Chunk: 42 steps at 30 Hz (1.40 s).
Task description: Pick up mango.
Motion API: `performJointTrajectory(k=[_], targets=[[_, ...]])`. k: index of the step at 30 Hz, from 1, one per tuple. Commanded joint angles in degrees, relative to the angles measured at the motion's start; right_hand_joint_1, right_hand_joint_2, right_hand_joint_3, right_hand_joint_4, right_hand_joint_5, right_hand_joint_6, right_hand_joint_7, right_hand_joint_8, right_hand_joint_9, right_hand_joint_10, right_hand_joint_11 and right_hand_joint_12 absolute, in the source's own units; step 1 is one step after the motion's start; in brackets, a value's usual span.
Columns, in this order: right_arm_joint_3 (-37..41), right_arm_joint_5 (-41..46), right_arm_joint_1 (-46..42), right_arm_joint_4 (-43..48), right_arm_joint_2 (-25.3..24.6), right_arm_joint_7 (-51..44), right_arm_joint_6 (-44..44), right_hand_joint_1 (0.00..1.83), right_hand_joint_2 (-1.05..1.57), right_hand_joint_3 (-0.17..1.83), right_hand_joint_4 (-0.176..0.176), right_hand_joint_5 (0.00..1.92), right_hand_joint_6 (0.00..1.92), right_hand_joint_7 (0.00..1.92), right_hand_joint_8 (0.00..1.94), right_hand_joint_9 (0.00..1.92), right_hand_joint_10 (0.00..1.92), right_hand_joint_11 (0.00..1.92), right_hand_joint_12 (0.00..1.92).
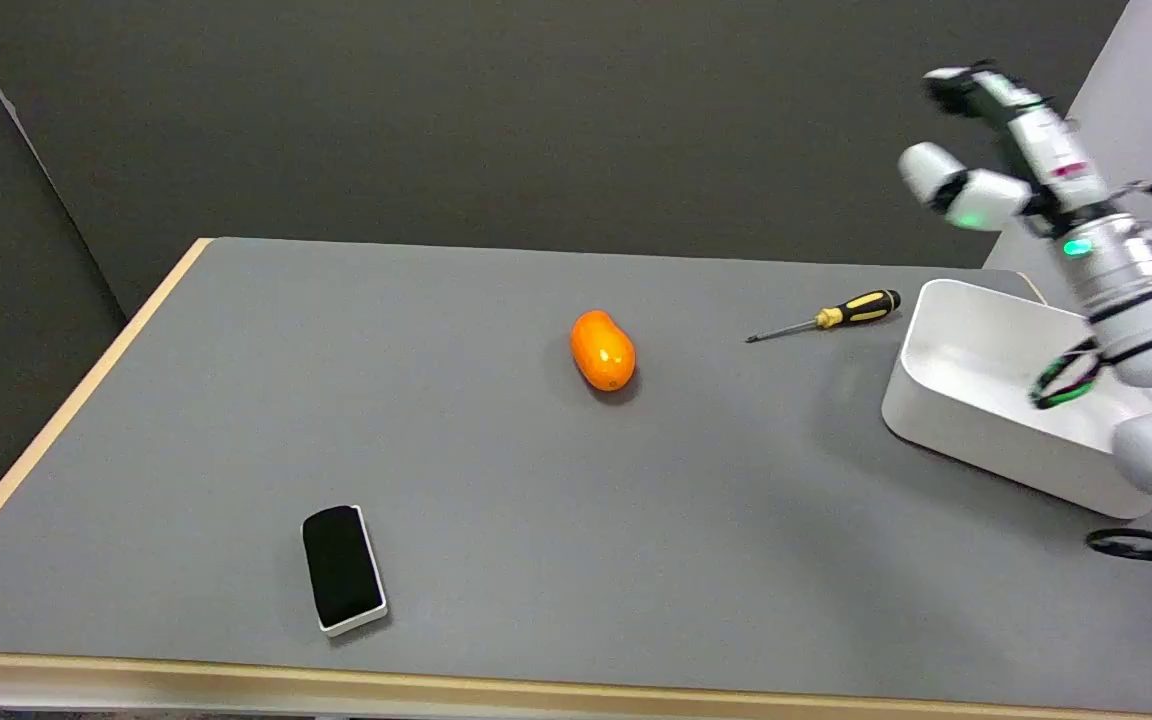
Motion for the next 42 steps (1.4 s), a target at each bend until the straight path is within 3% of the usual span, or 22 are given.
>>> performJointTrajectory(k=[1,7,9,13,16,18,24,36,42], targets=[[-5.2,-5.2,-0.4,32.6,-24.4,-43.2,-35.1,0.39,0.63,0.94,-0.114,0.2,0.48,0.27,0.46,0.18,0.79,0.0,1.09],[-8.9,-4.6,-0.5,32.0,-33.0,-55.8,-38.7,0.4,0.63,0.92,-0.167,0.17,0.48,0.26,0.48,0.16,0.81,0.0,1.08],[-10.1,-3.1,-0.2,31.4,-35.0,-59.4,-38.7,0.42,0.68,0.78,-0.176,0.18,0.43,0.28,0.42,0.15,0.87,0.0,1.08],[-12.5,2.1,1.3,29.3,-37.8,-67.0,-37.9,0.41,0.62,0.9,-0.176,0.15,0.5,0.26,0.54,0.18,0.84,0.0,1.09],[-15.0,9.4,2.8,26.0,-38.2,-72.1,-34.8,0.43,0.68,0.78,-0.176,0.17,0.46,0.29,0.5,0.16,0.91,0.0,1.1],[-17.9,15.7,4.0,23.5,-37.9,-75.7,-30.5,0.4,0.63,0.9,-0.176,0.15,0.5,0.28,0.57,0.19,0.86,0.0,1.11],[-26.8,31.4,8.3,18.7,-36.9,-88.1,-20.3,0.4,0.64,0.9,-0.176,0.16,0.51,0.3,0.59,0.2,0.89,0.0,1.15],[-33.3,43.7,11.4,12.7,-38.9,-96.1,-8.0,0.41,0.64,0.88,-0.176,0.18,0.52,0.3,0.59,0.22,0.92,0.0,1.19],[-33.7,46.0,12.0,9.1,-40.0,-97.0,-4.3,0.48,0.68,0.76,-0.176,0.19,0.49,0.32,0.56,0.19,0.98,0.0,1.23]])
